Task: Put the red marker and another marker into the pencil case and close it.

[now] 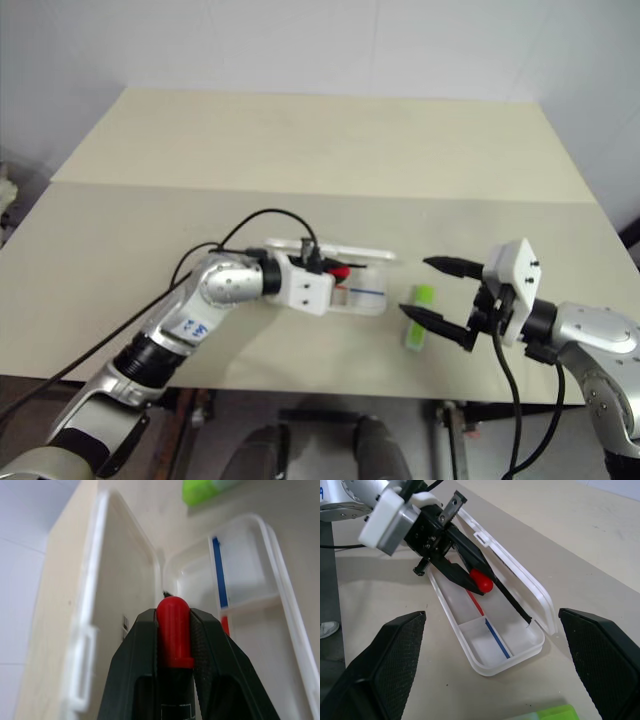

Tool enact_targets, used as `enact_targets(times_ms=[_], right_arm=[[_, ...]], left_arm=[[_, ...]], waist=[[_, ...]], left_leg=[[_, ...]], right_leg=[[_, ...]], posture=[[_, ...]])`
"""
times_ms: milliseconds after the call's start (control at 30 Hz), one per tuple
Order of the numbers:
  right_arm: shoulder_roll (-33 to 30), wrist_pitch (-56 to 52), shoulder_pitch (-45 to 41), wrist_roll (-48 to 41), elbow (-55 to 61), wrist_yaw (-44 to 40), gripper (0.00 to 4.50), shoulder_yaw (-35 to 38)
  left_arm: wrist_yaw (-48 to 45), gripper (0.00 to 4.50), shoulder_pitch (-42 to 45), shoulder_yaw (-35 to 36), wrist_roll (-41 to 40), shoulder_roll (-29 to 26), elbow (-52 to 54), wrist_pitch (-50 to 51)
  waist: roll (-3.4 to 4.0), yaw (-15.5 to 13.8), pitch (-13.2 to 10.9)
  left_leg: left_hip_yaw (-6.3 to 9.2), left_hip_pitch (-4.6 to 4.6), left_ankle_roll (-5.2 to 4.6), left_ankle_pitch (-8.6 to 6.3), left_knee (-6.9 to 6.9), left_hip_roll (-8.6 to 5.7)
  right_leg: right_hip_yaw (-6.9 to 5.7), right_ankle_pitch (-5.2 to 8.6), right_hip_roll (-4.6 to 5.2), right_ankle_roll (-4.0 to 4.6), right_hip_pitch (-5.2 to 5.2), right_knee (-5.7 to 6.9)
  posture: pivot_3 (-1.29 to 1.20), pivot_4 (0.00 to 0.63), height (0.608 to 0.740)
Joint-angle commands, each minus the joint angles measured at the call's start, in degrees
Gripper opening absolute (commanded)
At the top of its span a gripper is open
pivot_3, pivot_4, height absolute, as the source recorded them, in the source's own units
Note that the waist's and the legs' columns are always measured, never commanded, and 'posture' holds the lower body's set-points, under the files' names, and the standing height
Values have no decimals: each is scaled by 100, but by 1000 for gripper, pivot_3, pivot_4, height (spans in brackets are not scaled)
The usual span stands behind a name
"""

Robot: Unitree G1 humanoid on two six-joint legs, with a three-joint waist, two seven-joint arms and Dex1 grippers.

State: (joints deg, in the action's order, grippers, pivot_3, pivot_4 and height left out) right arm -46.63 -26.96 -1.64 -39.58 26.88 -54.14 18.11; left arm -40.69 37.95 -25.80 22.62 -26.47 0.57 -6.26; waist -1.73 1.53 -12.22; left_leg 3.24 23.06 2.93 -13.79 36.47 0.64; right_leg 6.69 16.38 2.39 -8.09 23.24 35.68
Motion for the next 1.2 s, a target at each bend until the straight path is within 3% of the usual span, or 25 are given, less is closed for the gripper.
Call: enact_targets(times_ms=[33, 400, 433, 833, 1100, 1200], right_arm=[[-12, 77, -23, -31, 133, 36, 4500, 129], [-18, 101, -41, 7, 93, 60, 4500, 129], [-24, 99, -34, 6, 98, 57, 4500, 135], [-67, 83, -14, 31, 67, 3, 4500, 143], [-95, -29, 206, 62, 122, 68, 4500, 187], [-25, -81, 302, 59, 153, 227, 4500, 247]], left_arm=[[181, 543, 101, 70, 52, 142, 27, -163], [349, 4327, 87, 72, 117, 451, -200, -192], [294, 4463, 62, 78, 74, 465, -126, -146], [-549, 4463, -472, 317, -826, 496, 1418, 1078], [-1117, 4463, -852, 1183, -2623, 462, 2514, 2572], [-1359, 4463, -1107, 1538, -3089, 114, 2604, 2633]], waist=[[0, -1, 0], [0, 1, 0], [0, 0, 0], [0, 2, 0], [1, 4, 0], [3, 25, 1]], left_leg=[[0, 0, 0, 0, 0, 0], [1, 0, 0, 0, 2, -1], [1, 0, -1, 0, 2, -1], [1, -2, -1, 0, 3, 0], [1, -3, -1, 1, 17, 2], [0, -4, -1, 1, 21, 3]], right_leg=[[0, 0, 0, 0, 0, 0], [0, -2, -1, -2, 0, 3], [0, -2, -1, -2, 0, 4], [0, -2, -1, -2, 0, 13], [-1, -1, -1, -1, -1, 19], [0, -1, -1, 0, -1, 18]], posture=[[0, 150, 740], [0, 150, 740], [0, 150, 740], [0, 150, 740], [0, 150, 740], [0, 150, 740]])
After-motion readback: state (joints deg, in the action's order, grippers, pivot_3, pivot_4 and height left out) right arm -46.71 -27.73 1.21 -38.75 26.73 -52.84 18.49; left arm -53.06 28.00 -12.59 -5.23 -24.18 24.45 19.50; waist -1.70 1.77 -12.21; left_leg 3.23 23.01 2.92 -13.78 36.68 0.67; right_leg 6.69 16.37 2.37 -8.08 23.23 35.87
